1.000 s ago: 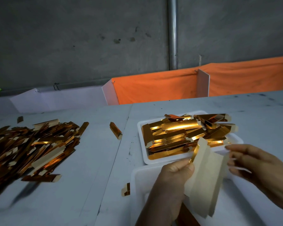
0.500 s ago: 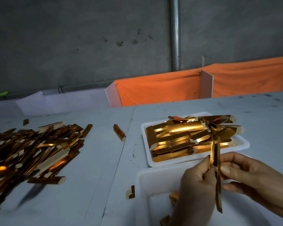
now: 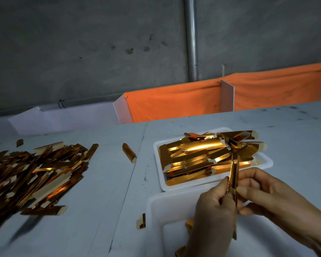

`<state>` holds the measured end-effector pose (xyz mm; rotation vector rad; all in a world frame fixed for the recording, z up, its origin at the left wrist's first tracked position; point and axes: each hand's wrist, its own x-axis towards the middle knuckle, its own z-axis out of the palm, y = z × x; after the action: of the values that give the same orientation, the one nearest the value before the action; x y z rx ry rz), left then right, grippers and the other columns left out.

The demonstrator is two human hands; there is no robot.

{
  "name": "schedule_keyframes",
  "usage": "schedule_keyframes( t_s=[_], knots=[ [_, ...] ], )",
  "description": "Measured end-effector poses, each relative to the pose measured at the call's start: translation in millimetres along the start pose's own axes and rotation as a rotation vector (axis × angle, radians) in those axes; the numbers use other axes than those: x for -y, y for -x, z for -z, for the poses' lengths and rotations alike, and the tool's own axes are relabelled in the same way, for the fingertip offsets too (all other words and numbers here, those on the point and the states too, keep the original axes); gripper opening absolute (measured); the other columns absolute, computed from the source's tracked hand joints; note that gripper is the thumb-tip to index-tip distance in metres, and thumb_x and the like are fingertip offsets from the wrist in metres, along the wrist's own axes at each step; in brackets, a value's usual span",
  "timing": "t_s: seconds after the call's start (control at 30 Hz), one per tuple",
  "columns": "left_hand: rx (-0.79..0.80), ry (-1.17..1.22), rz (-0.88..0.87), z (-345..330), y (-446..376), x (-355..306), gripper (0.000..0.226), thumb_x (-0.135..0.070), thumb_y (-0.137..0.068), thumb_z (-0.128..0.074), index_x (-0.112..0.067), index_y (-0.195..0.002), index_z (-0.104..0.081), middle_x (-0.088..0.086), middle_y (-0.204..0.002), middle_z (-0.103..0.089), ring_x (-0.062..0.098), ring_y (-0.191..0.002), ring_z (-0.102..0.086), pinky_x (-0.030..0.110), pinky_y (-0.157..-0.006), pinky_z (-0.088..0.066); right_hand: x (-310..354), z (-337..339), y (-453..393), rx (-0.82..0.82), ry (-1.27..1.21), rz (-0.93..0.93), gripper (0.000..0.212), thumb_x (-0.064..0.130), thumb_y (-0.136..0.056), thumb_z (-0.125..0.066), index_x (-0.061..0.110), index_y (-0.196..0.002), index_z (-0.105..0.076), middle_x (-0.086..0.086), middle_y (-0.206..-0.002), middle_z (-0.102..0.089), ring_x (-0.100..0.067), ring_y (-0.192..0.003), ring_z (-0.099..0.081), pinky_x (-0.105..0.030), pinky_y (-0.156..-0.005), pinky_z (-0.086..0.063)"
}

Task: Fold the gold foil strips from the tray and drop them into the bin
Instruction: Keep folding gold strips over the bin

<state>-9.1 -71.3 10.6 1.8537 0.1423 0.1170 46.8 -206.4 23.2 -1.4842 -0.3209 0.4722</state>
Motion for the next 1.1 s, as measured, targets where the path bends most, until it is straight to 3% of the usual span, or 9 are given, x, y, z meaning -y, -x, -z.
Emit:
schedule_keyframes(
  t_s=[0.1, 0.17, 0.3, 0.43, 0.5, 0.57, 0.7, 0.83, 1.1],
  knots=[
    [-0.016, -0.019, -0.022, 1, -3, -1, 0.039, -0.024, -0.102, -0.036, -0.030, -0.140, -0.043, -0.009, -0.135, -0.052, 0.004, -0.119, -0.049, 0.005, -0.086, -0.041, -1, 0, 1, -0.001, -0.029, 0.034, 0.038, 0.014, -0.069, -0.069, 0.006, -0.106, -0.063, -0.022, -0.078, -0.066, -0.028, -0.068, -0.068, -0.026, -0.056, -0.055],
    [-0.005, -0.018, -0.009, 2, -4, -5, 0.040, -0.023, -0.102, -0.034, -0.030, -0.141, -0.041, -0.008, -0.139, -0.046, 0.004, -0.122, -0.044, 0.006, -0.084, -0.038, -1, 0, 1, 0.001, -0.046, 0.043, 0.036, 0.013, -0.070, -0.069, 0.006, -0.104, -0.064, -0.023, -0.078, -0.066, -0.027, -0.067, -0.067, -0.026, -0.056, -0.054],
    [0.000, -0.037, -0.044, 1, -4, -3, 0.041, -0.021, -0.103, -0.031, -0.027, -0.143, -0.038, -0.008, -0.139, -0.042, 0.001, -0.115, -0.044, -0.001, -0.075, -0.038, -1, 1, 1, -0.008, -0.049, 0.055, 0.034, 0.014, -0.070, -0.069, 0.007, -0.104, -0.064, -0.021, -0.076, -0.065, -0.027, -0.065, -0.066, -0.025, -0.056, -0.054],
    [-0.018, 0.049, -0.138, 5, -6, 9, 0.043, -0.013, -0.103, -0.030, -0.021, -0.144, -0.035, -0.006, -0.147, -0.035, -0.012, -0.112, -0.037, -0.012, -0.072, -0.026, -2, 1, 0, -0.016, -0.051, 0.082, 0.034, 0.014, -0.072, -0.068, 0.003, -0.104, -0.062, -0.019, -0.072, -0.063, -0.025, -0.062, -0.064, -0.026, -0.055, -0.053],
    [0.050, -0.094, -0.264, 4, -5, 11, 0.038, -0.013, -0.101, -0.034, -0.015, -0.136, -0.047, 0.005, -0.142, -0.046, 0.007, -0.122, -0.048, -0.002, -0.085, -0.034, -3, 2, -1, -0.013, -0.056, 0.094, 0.033, 0.014, -0.072, -0.067, 0.003, -0.103, -0.061, -0.017, -0.070, -0.062, -0.024, -0.060, -0.063, -0.026, -0.055, -0.053],
    [0.095, -0.074, -0.281, 7, -4, 14, 0.033, -0.016, -0.097, -0.040, -0.010, -0.125, -0.056, 0.013, -0.132, -0.055, 0.026, -0.123, -0.050, 0.022, -0.095, -0.043, -2, 2, 0, 0.000, -0.073, 0.096, 0.030, 0.013, -0.073, -0.066, 0.003, -0.101, -0.063, -0.018, -0.070, -0.063, -0.024, -0.059, -0.062, -0.025, -0.054, -0.053],
    [0.091, 0.193, -0.144, 9, -7, 17, 0.029, -0.022, -0.093, -0.052, -0.019, -0.119, -0.064, -0.009, -0.132, -0.057, 0.013, -0.124, -0.050, 0.020, -0.094, -0.044, -1, 3, 1, 0.037, -0.102, 0.104, 0.020, 0.012, -0.074, -0.066, 0.010, -0.094, -0.070, -0.018, -0.072, -0.062, -0.023, -0.059, -0.061, -0.027, -0.054, -0.053],
    [0.238, 0.387, -0.050, 8, -11, 15, 0.033, -0.029, -0.077, -0.060, -0.050, -0.100, -0.068, -0.006, -0.107, -0.070, 0.018, -0.105, -0.063, 0.037, -0.090, -0.048, 0, 2, 2, 0.035, -0.092, 0.115, 0.012, 0.013, -0.074, -0.066, 0.016, -0.084, -0.072, -0.018, -0.071, -0.063, -0.023, -0.059, -0.062, -0.028, -0.056, -0.054],
    [0.180, 0.436, -0.063, 9, -9, 14, 0.039, -0.020, -0.069, -0.067, -0.053, -0.091, -0.070, -0.008, -0.109, -0.070, 0.017, -0.108, -0.063, 0.035, -0.091, -0.050, -3, 2, 1, -0.010, -0.039, 0.128, 0.029, 0.016, -0.070, -0.068, 0.005, -0.096, -0.066, -0.016, -0.067, -0.062, -0.023, -0.056, -0.061, -0.026, -0.055, -0.053]
  ],
)
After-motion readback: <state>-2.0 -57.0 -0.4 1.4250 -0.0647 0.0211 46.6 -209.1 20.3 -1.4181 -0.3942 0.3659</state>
